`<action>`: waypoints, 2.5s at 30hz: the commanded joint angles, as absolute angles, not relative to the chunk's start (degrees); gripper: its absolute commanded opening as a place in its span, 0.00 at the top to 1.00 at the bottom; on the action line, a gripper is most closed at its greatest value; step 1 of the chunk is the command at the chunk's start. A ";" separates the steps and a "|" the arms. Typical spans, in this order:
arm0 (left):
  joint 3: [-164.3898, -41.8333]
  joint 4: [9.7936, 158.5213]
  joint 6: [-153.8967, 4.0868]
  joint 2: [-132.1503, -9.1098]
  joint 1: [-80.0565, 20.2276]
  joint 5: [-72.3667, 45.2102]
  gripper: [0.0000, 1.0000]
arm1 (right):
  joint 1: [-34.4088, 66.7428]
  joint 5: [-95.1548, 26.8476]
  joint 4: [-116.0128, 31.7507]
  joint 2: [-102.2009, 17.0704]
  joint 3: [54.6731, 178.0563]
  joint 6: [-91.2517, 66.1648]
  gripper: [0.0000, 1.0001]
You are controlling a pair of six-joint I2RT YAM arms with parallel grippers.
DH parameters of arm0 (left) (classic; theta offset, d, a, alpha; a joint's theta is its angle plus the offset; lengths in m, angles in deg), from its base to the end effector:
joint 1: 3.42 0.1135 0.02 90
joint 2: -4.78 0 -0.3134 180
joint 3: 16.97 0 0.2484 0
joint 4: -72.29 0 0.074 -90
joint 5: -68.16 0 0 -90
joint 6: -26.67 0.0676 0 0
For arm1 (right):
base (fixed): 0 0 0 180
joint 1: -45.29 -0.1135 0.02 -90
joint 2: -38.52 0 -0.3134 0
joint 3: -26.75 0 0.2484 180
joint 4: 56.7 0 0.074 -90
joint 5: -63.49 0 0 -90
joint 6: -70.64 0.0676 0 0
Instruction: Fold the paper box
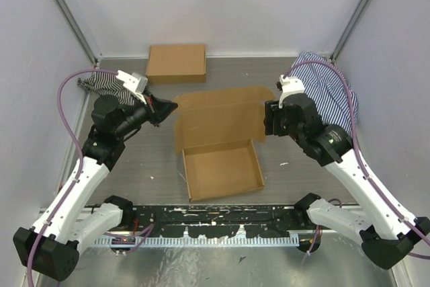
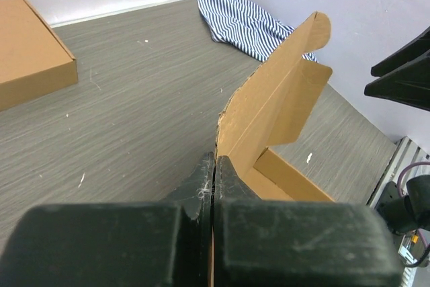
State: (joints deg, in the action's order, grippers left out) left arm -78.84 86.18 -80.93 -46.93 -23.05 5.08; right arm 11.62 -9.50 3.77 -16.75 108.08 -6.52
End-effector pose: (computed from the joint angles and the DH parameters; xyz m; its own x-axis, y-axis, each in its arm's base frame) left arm 0.1821 -0.0975 0.3946 -0.2776 -0.1872 -0.9423 0.6726 0.6624 -0.3298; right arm 0.1599 0.0828 0.4018 -0.5317 -0.0989 -0.8411 -0.2165 0.9760 0.0222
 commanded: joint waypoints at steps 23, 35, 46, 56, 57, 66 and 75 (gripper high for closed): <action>-79.18 87.05 -77.96 -44.53 -25.03 7.06 1.00 | 17.16 -8.12 -11.79 -26.44 105.19 -13.61 0.38; -79.96 86.46 -77.74 -46.10 -25.04 5.77 1.00 | 21.12 -28.78 -11.65 -27.80 107.13 -12.69 0.84; -90.30 85.22 -75.97 -56.75 -25.91 5.26 1.00 | 20.98 -26.38 -17.78 -20.40 101.53 -5.75 0.99; -91.73 77.18 -75.26 -63.49 -27.78 -0.28 0.99 | 18.27 -14.80 -42.62 -4.97 77.56 -1.30 0.99; -91.76 77.33 -75.28 -63.73 -28.07 -0.09 0.98 | 17.78 -12.92 -44.24 -3.90 75.92 -1.26 0.99; -84.03 78.42 -76.31 -55.35 -30.57 -2.59 0.88 | 14.36 -9.65 -42.34 -3.07 76.65 -1.80 0.99; -75.23 83.00 -79.65 -45.86 -31.97 -5.27 0.60 | 7.04 -3.57 -45.79 -2.99 74.13 -5.05 0.99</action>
